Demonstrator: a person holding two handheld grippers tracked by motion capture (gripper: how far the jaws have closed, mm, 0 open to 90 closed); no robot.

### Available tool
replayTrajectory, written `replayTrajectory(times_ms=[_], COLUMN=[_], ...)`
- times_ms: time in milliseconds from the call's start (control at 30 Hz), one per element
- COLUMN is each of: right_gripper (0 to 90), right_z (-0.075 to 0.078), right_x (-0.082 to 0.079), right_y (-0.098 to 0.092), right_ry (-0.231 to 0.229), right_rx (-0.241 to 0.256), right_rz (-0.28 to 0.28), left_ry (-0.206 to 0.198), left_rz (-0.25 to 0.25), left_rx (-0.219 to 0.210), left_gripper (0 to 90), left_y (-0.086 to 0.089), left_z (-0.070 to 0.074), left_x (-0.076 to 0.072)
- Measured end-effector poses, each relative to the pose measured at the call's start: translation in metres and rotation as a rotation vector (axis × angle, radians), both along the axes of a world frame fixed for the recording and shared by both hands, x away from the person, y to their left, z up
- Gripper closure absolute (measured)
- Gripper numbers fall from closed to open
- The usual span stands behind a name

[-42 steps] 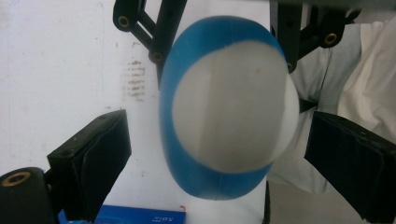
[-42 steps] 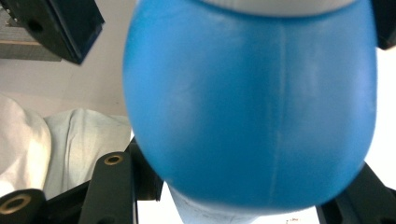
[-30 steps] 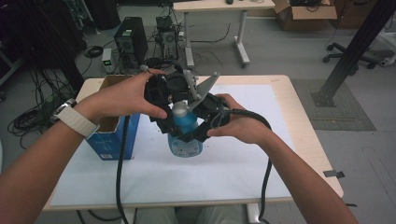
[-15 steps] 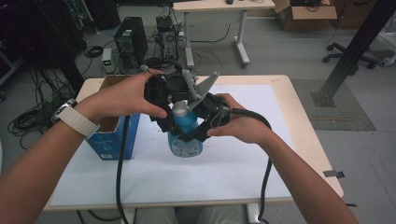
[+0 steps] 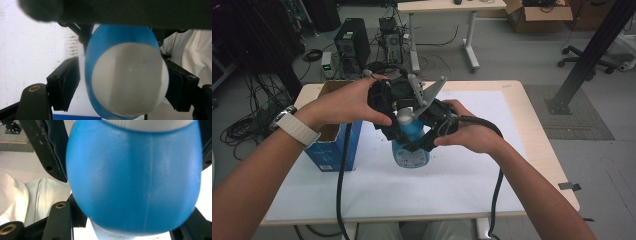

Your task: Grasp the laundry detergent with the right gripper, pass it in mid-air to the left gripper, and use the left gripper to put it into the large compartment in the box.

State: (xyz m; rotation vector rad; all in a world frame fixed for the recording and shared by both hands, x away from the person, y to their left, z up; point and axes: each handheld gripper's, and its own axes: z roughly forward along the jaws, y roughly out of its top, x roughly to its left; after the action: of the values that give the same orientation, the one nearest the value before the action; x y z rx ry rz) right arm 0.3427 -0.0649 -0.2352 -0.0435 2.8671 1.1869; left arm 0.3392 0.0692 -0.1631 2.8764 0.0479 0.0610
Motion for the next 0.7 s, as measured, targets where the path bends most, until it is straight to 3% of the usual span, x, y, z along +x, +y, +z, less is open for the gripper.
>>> replayTrajectory(times_ms=[700], right_gripper=[43.9], right_z=[-0.002], right_x=[-0.0013], right_y=[0.0007], right_ry=[0.013], right_rx=[-0.008], right_rz=[-0.005], left_ry=[0.018], left_rz=[-0.008], left_rx=[-0.023], left_gripper=[36.9], left_y=[0.002], left_z=[-0.0048], left_x=[0.0001])
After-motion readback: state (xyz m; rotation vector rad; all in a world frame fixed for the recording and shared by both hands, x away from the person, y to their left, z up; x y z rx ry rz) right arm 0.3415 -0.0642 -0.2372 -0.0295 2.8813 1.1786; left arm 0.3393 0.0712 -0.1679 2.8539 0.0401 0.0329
